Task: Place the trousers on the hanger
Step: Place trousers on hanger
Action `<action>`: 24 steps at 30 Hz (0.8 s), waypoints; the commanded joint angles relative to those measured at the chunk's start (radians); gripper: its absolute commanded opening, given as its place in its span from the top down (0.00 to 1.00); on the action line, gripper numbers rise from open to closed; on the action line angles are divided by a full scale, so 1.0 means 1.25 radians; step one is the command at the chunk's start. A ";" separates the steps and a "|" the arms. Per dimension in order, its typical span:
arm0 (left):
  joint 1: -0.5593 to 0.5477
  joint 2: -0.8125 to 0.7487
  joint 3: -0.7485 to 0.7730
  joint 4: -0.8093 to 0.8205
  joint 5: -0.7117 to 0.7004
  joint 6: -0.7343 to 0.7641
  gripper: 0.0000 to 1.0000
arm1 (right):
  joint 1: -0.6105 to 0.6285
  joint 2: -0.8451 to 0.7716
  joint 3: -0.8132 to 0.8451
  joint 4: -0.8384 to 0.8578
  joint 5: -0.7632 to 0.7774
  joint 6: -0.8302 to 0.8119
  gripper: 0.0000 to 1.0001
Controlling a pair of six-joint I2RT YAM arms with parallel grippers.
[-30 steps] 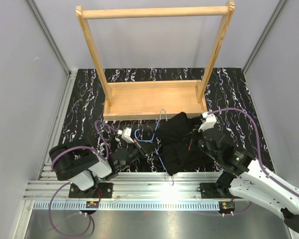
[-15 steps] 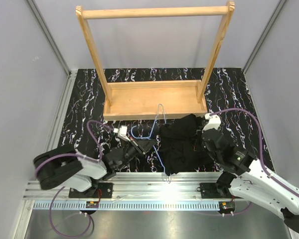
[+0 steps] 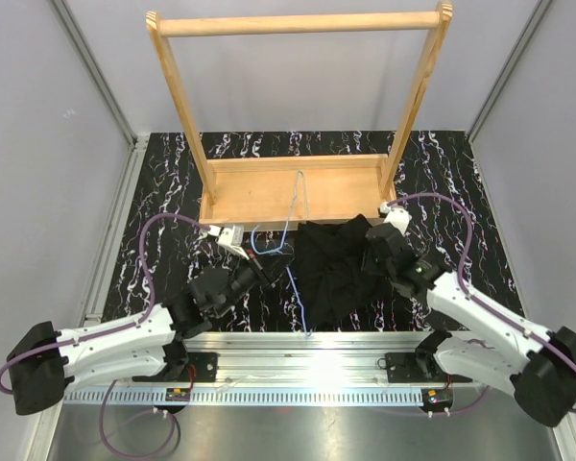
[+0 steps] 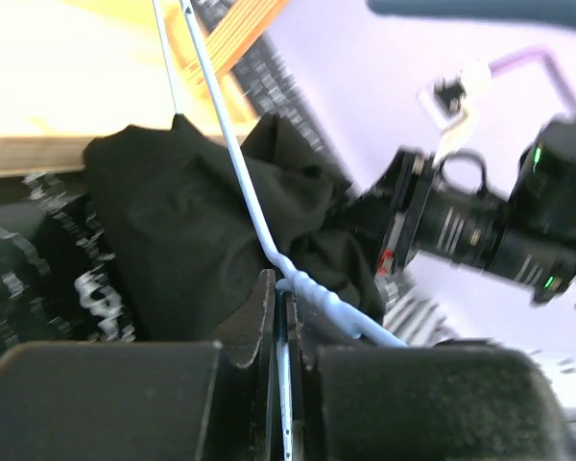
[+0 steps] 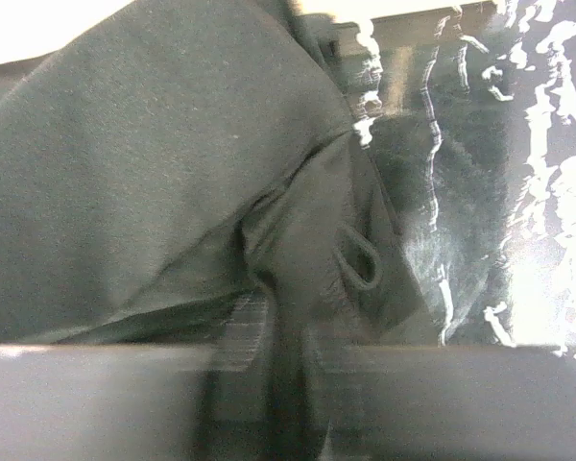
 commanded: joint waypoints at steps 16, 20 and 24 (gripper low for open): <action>0.024 -0.036 0.127 -0.265 -0.003 0.062 1.00 | -0.121 0.011 0.110 -0.080 0.102 0.015 0.09; 0.045 -0.049 0.172 -0.356 0.008 0.077 1.00 | -0.123 -0.027 0.080 -0.076 0.094 0.019 0.08; 0.076 -0.052 0.238 -0.461 0.050 0.110 1.00 | -0.123 -0.055 0.063 -0.079 0.081 0.035 0.08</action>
